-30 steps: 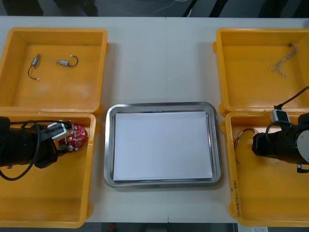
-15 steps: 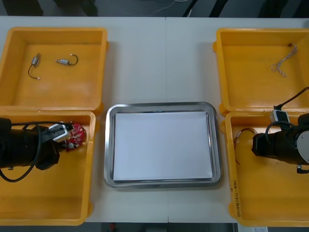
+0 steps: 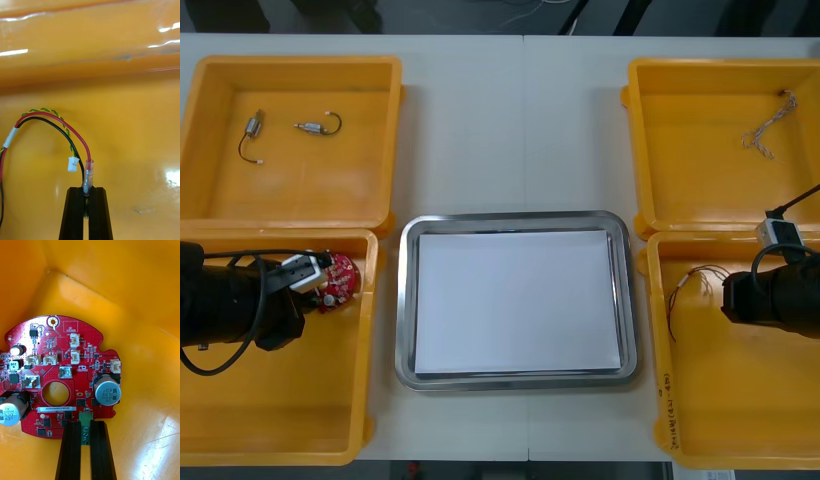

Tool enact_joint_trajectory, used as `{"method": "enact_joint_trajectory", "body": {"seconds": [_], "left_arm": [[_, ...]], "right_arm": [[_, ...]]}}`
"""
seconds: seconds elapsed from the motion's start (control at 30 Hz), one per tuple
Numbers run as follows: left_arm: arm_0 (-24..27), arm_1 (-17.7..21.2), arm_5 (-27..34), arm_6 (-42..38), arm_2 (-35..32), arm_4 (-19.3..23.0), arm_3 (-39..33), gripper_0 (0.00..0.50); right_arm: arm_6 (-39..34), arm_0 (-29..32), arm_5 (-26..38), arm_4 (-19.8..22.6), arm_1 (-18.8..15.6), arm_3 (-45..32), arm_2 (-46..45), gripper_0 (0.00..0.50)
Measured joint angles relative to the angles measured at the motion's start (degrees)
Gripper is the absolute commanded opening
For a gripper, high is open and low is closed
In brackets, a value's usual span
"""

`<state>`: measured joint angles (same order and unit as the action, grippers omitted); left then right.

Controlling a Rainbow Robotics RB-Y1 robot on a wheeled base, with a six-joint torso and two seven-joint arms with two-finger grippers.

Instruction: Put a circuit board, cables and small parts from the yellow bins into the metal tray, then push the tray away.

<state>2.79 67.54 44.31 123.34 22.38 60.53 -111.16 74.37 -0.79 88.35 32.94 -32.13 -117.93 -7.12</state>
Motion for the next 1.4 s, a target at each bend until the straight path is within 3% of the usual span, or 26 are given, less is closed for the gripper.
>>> {"method": "enact_joint_trajectory", "body": {"seconds": [0.33,0.73,1.13,1.4], "left_arm": [[0.01,0.01,-0.02,0.01,0.23,1.98,-0.82,0.000],[-1.16,0.06,0.44,0.01,-0.59,2.92,-3.61,0.000],[-8.61,-0.35,10.26,0.01,-12.10,3.04,-9.14,0.000],[-10.46,-4.38,19.80,0.01,-20.12,2.87,-12.34,0.000]], "right_arm": [[0.00,0.74,2.40,1.17,-0.06,-1.02,-2.30,0.000],[0.00,6.80,2.40,2.65,-1.38,-3.92,-6.72,0.000],[0.00,11.94,2.40,4.32,-1.48,-7.64,-10.50,0.000],[0.00,16.17,2.07,5.27,-1.50,-10.44,-11.89,0.000]]}}
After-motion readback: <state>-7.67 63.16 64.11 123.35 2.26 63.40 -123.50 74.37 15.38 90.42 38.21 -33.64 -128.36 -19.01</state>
